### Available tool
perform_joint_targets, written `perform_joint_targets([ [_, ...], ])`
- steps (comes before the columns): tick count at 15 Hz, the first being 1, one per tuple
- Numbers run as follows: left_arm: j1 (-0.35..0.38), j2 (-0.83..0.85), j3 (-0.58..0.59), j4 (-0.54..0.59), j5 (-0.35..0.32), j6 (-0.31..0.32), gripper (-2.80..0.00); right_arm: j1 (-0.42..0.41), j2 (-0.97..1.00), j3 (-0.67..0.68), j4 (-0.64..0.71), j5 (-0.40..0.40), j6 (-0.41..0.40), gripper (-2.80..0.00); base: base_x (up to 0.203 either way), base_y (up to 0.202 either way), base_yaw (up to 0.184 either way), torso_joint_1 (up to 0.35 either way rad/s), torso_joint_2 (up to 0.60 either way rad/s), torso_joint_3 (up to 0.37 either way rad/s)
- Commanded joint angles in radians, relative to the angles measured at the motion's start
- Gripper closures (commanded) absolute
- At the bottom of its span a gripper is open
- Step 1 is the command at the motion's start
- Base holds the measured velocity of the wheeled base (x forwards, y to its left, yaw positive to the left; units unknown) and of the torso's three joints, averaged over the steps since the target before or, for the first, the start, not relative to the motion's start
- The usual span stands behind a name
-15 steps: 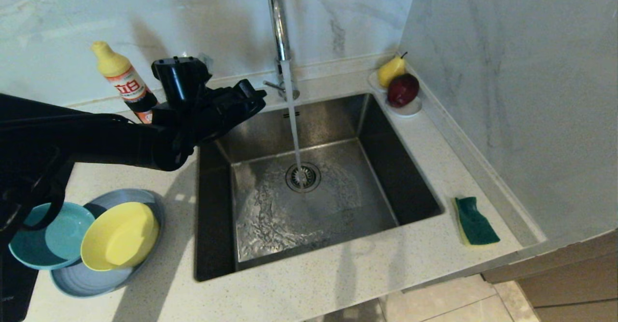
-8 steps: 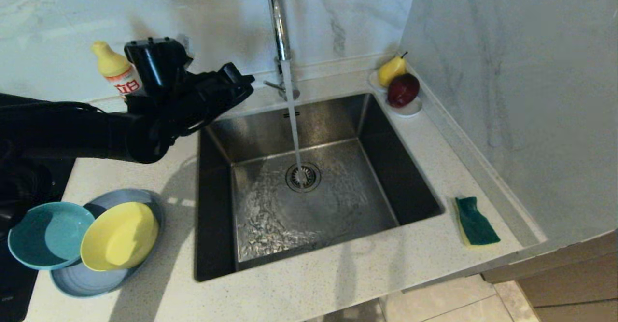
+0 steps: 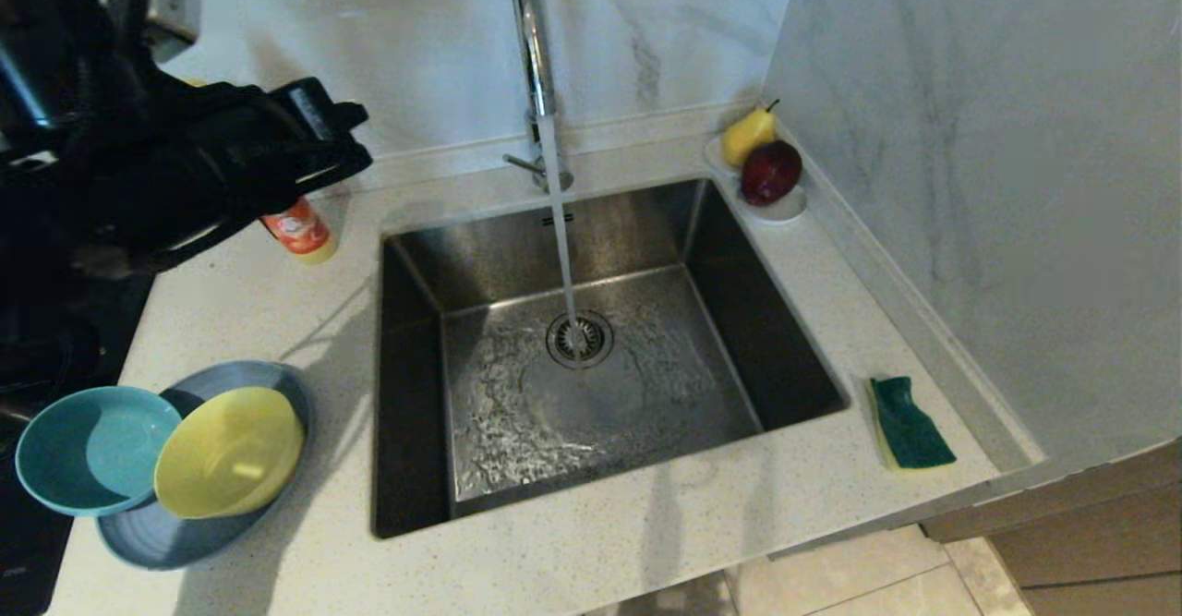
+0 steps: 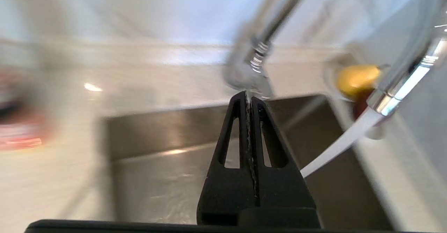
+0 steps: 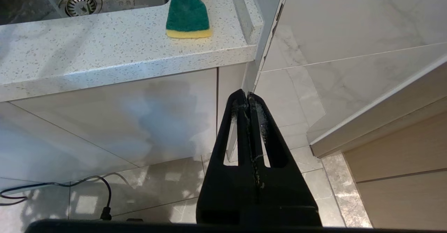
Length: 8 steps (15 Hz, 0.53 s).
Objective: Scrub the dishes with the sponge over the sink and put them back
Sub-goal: Turn on the faucet
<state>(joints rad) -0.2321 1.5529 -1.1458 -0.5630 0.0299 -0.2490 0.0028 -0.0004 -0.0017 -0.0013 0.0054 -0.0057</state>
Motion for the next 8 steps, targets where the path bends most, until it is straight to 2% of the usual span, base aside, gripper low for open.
perform_joint_targets([
  [1, 0.001, -0.249, 0.137, 0.006, 0.072, 0.073, 0.00, 0.000, -0.001, 0.000, 0.000, 0.001, 0.000, 0.00, 0.000, 0.000, 0.000, 0.000, 0.00, 0.000],
  [4, 0.002, -0.468, 0.321, 0.014, 0.179, 0.158, 0.00, 0.000, -0.001, 0.000, 0.000, 0.001, 0.000, 0.00, 0.000, 0.000, 0.000, 0.000, 0.00, 0.000],
  [8, 0.021, -0.806, 0.538, 0.078, 0.247, 0.185, 0.00, 0.000, -0.001, 0.000, 0.000, 0.001, 0.000, 0.00, 0.000, 0.000, 0.000, 0.000, 0.00, 0.000],
])
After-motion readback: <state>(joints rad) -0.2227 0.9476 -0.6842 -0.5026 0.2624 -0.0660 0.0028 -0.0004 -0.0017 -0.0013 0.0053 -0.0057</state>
